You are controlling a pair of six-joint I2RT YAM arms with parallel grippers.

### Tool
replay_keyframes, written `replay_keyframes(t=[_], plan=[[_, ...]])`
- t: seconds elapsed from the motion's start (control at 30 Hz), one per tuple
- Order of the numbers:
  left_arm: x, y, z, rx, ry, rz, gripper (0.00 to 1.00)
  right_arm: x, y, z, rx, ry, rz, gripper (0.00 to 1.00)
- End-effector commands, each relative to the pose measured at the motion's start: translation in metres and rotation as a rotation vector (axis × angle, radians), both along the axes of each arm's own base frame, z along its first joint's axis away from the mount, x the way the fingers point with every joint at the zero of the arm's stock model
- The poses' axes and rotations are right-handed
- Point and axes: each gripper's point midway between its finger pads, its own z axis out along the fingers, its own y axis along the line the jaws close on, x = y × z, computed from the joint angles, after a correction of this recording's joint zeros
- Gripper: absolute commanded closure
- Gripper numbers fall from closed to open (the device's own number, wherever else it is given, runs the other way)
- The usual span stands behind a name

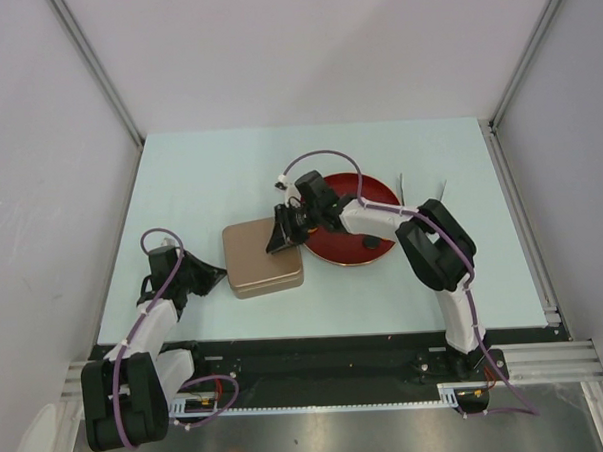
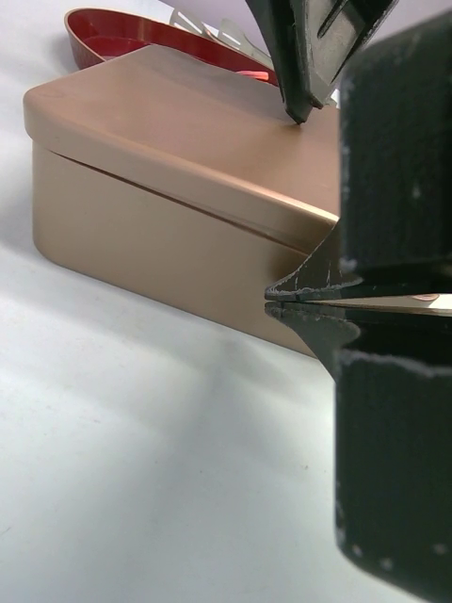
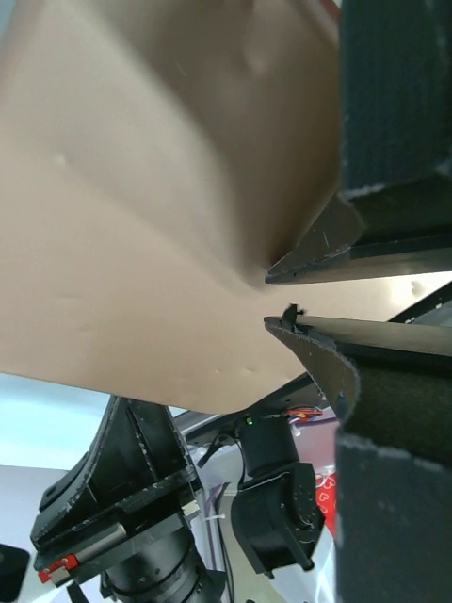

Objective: Pack the cookies

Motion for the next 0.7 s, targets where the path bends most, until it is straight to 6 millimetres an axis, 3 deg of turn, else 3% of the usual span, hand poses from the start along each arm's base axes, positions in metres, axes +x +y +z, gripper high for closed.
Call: replay_keyframes(t=[0.0, 0.23, 0.33, 0.43, 0.47, 0.57, 0.67], plan=[[0.012, 0.004, 0.015, 0.017, -0.052, 0.005, 0.97, -0.018, 0.002, -0.017, -0.001, 0.032, 0.039, 0.75], [0.013, 0.005, 0.017, 0.02, -0.057, 0.005, 0.97, -0.035, -0.003, -0.034, -0.027, 0.063, 0.053, 0.75], [0.014, 0.006, 0.022, 0.029, -0.059, 0.006, 0.97, -0.033, -0.002, -0.029, -0.02, 0.053, 0.051, 0.75], [0.018, 0.012, 0.032, 0.065, -0.07, 0.011, 0.88, -0.031, -0.002, -0.025, -0.02, 0.043, 0.048, 0.75], [0.015, 0.013, 0.033, 0.075, -0.055, 0.014, 0.78, -0.03, -0.002, -0.023, -0.021, 0.036, 0.048, 0.74], [0.019, 0.026, 0.047, 0.15, -0.066, 0.036, 0.62, -0.025, -0.002, -0.015, -0.016, 0.014, 0.036, 0.69], [0.021, 0.036, 0.059, 0.215, -0.077, 0.053, 0.57, -0.016, -0.001, -0.001, -0.009, -0.02, 0.024, 0.63]])
